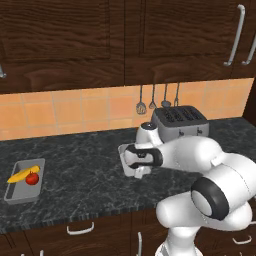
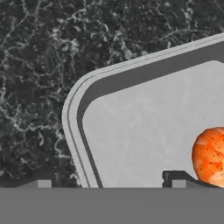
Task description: Take the meat container that has the shrimp and place it on the second highest rack of the freezer. Then take the vegetable container that has the tomato and corn and place it on the highest rack of the freezer.
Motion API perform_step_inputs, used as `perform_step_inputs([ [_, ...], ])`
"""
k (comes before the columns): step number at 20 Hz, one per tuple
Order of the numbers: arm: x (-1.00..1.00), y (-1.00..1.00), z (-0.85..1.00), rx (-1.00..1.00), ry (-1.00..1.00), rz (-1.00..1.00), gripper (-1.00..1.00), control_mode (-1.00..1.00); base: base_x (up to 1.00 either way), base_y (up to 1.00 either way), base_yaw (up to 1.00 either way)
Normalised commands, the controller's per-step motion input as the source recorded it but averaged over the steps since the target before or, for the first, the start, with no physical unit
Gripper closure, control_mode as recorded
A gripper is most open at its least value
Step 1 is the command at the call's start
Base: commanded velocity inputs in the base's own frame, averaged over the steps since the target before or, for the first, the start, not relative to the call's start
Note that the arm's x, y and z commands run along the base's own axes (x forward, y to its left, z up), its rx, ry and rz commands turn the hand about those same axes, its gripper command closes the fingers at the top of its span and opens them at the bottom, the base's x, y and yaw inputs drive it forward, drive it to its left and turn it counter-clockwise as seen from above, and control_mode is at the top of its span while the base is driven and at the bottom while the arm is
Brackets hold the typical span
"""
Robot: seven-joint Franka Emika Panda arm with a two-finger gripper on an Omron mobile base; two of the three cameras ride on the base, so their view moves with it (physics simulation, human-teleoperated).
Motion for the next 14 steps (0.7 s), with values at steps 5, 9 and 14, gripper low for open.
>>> perform_step_inputs([
  [5,0.03,0.0,-0.06,0.0,-0.01,0.06,1.0,-1.0,0.0,0.0,0.0],
  [9,-0.47,-0.02,0.44,0.0,-0.19,0.16,1.0,-1.0,0.0,0.0,0.0],
  [14,-0.73,-0.36,0.8,0.0,-0.28,0.14,1.0,-1.0,0.0,0.0,0.0],
])
